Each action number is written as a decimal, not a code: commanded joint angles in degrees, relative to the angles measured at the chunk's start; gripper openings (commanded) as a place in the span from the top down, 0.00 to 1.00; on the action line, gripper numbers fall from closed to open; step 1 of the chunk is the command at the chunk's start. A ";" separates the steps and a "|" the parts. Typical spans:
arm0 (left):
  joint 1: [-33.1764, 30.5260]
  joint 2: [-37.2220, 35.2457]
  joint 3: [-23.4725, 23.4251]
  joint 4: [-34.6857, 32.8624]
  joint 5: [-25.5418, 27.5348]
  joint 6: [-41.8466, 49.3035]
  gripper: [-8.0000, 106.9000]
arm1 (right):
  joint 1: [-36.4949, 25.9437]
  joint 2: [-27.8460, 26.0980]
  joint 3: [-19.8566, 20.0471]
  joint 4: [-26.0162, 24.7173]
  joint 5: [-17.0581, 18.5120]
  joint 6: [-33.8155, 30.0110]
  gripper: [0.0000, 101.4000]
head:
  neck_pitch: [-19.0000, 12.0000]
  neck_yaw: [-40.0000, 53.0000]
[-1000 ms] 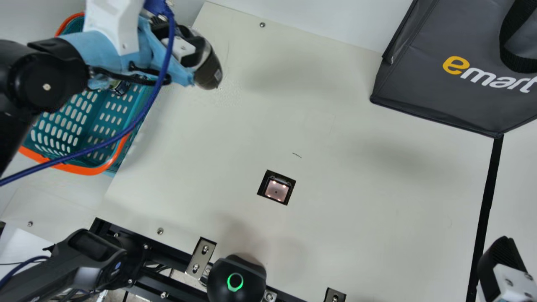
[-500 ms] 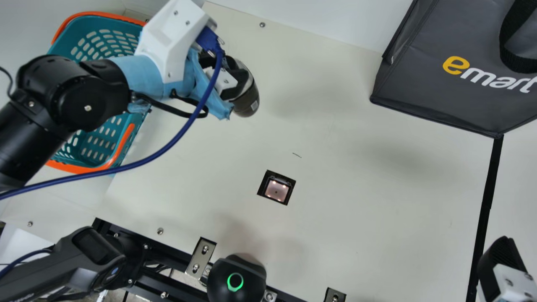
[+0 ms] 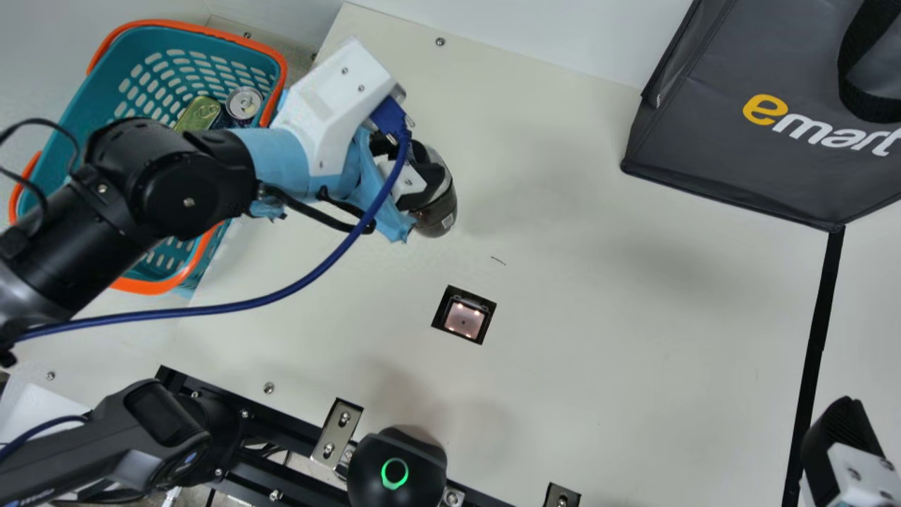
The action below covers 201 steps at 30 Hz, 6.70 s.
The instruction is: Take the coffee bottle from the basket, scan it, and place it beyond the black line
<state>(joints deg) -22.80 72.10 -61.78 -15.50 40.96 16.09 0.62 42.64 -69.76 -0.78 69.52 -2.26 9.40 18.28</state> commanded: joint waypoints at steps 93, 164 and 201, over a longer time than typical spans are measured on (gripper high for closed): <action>0.99 -3.01 0.46 -0.36 -1.50 1.44 0.15 | 0.00 0.00 0.00 0.00 0.00 0.00 0.10 | -1.48 0.14; 22.54 -12.39 3.54 -7.75 -4.63 10.34 0.15 | 0.00 0.00 0.00 0.00 0.00 0.00 0.10 | -1.48 -19.86; 13.06 -13.62 6.57 -10.59 -3.57 9.29 0.15 | 0.00 0.00 0.00 0.00 0.00 0.00 0.10 | -1.48 -19.86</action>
<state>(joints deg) -9.49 58.56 -55.42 -26.14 37.54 25.59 0.62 42.64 -69.76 -0.78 69.52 -2.26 9.40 -1.67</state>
